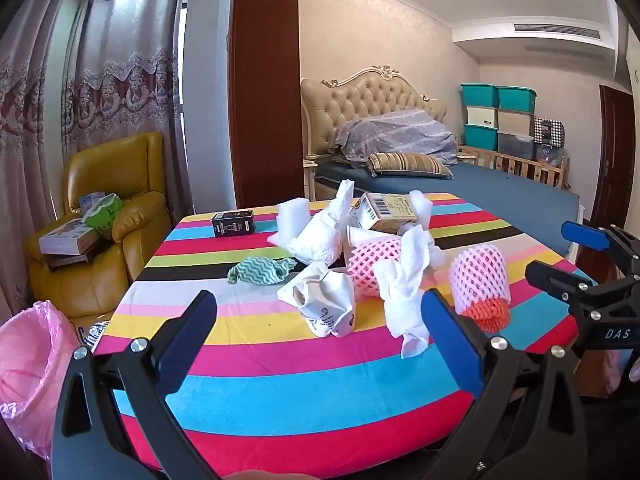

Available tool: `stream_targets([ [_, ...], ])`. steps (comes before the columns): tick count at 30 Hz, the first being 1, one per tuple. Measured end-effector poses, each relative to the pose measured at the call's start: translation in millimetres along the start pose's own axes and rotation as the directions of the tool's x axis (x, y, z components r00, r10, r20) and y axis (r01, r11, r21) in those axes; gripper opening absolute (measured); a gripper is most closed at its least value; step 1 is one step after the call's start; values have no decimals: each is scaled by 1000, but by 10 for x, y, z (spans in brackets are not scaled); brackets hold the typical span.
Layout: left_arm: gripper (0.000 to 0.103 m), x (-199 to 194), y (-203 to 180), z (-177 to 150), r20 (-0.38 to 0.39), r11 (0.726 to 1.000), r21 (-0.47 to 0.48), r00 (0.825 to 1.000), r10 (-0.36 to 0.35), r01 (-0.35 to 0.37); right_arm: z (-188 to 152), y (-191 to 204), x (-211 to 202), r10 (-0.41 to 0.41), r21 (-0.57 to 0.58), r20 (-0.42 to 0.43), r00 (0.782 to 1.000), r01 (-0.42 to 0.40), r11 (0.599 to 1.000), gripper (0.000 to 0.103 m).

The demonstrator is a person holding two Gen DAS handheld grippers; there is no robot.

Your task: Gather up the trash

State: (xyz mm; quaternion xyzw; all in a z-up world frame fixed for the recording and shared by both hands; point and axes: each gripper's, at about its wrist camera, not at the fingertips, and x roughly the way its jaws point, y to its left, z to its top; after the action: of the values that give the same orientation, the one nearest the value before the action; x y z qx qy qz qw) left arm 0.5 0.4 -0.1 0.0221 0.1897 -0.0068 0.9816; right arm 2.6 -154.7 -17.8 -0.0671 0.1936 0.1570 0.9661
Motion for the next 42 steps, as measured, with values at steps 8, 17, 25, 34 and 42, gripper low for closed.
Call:
stream_targets([
  [8, 99, 33, -12, 21, 2, 1000, 2, 1000, -1, 1, -1, 46, -4, -3, -18, 11, 1000, 4, 1000, 96],
  [17, 99, 24, 3, 22, -2, 1000, -8, 1000, -2, 2, -10, 3, 11, 0, 5, 1, 1000, 0, 1000, 96],
  [25, 99, 25, 57, -9, -4, 1000, -13, 1000, 0, 0, -12, -1, 18, 1, 5, -2, 1000, -1, 1000, 96],
  [34, 99, 18, 65, -22, -8, 1000, -22, 1000, 3, -3, -12, -12, 22, 1, 5, -1, 1000, -1, 1000, 96],
  [42, 99, 22, 66, -20, -8, 1000, -24, 1000, 2, -3, -13, -16, 22, 2, 6, -1, 1000, -2, 1000, 96],
])
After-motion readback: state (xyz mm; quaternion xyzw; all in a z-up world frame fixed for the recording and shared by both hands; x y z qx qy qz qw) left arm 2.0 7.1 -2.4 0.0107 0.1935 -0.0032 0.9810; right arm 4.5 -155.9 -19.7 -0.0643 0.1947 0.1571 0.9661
